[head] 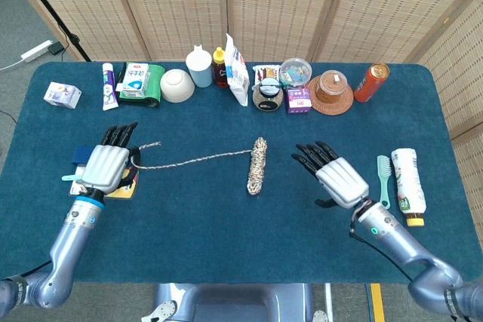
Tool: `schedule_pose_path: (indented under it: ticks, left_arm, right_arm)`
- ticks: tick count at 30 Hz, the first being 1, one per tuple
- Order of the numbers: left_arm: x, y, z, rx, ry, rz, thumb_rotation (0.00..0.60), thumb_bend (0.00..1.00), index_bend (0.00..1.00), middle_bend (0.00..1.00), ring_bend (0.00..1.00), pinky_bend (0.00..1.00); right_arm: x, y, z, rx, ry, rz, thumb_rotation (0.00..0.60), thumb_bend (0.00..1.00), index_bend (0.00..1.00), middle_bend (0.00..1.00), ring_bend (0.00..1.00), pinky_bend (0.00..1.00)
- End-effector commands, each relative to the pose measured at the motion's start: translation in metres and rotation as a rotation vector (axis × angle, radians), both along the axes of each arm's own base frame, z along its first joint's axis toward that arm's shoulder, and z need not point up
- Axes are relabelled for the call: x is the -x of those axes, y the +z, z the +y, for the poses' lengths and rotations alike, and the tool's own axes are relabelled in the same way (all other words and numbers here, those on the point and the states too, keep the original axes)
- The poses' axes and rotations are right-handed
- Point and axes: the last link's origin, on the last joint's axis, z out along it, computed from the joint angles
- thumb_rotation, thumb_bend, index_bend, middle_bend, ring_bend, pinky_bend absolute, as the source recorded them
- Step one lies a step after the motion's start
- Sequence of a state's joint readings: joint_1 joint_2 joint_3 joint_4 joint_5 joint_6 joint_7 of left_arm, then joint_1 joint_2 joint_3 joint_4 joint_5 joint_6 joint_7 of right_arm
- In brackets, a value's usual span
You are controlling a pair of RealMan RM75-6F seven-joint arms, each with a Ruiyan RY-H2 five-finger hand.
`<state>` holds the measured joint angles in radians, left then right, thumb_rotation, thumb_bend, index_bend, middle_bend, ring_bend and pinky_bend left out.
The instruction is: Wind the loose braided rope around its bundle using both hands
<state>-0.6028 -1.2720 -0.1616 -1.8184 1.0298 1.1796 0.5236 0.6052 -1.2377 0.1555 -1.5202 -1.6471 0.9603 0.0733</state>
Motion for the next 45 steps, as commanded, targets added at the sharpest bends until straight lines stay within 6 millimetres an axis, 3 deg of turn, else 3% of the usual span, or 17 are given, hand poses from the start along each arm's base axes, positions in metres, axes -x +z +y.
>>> schedule_pose_path:
  ticks: [1, 7, 14, 21, 35, 39, 45]
  left_arm:
    - [-0.001, 0.004, -0.007, -0.003, -0.016, 0.014, 0.6, 0.41, 0.59, 0.0, 0.0, 0.0]
    - [0.0, 0.008, -0.015, 0.003, -0.029, 0.054, 0.6, 0.41, 0.59, 0.0, 0.0, 0.0]
    - [0.005, 0.004, -0.018, 0.019, -0.024, 0.056, 0.6, 0.41, 0.59, 0.0, 0.0, 0.0]
    - [0.01, 0.0, -0.018, 0.022, -0.015, 0.055, 0.6, 0.41, 0.59, 0.0, 0.0, 0.0]
    - [0.014, -0.009, -0.017, 0.036, 0.005, 0.045, 0.6, 0.41, 0.59, 0.0, 0.0, 0.0]
    - [0.014, -0.01, -0.017, 0.034, 0.004, 0.043, 0.6, 0.41, 0.59, 0.0, 0.0, 0.0]
    - [0.012, -0.007, -0.017, 0.026, 0.002, 0.038, 0.6, 0.41, 0.59, 0.0, 0.0, 0.0]
  right_arm:
    - [-0.016, -0.019, -0.021, -0.05, 0.022, 0.008, 0.6, 0.0, 0.0, 0.0, 0.0, 0.0]
    - [-0.037, -0.047, -0.046, -0.068, 0.114, 0.14, 0.6, 0.0, 0.0, 0.0, 0.0, 0.0]
    - [-0.053, -0.065, -0.068, -0.067, 0.166, 0.262, 0.6, 0.0, 0.0, 0.0, 0.0, 0.0]
    - [-0.07, -0.076, -0.079, -0.069, 0.211, 0.338, 0.6, 0.0, 0.0, 0.0, 0.0, 0.0]
    - [-0.085, -0.108, -0.099, -0.07, 0.256, 0.507, 0.6, 0.0, 0.01, 0.0, 0.0, 0.0]
    - [-0.086, -0.114, -0.105, -0.054, 0.257, 0.531, 0.6, 0.0, 0.05, 0.0, 0.0, 0.0]
    - [-0.084, -0.123, -0.108, -0.055, 0.235, 0.534, 0.6, 0.01, 0.21, 0.0, 0.0, 0.0]
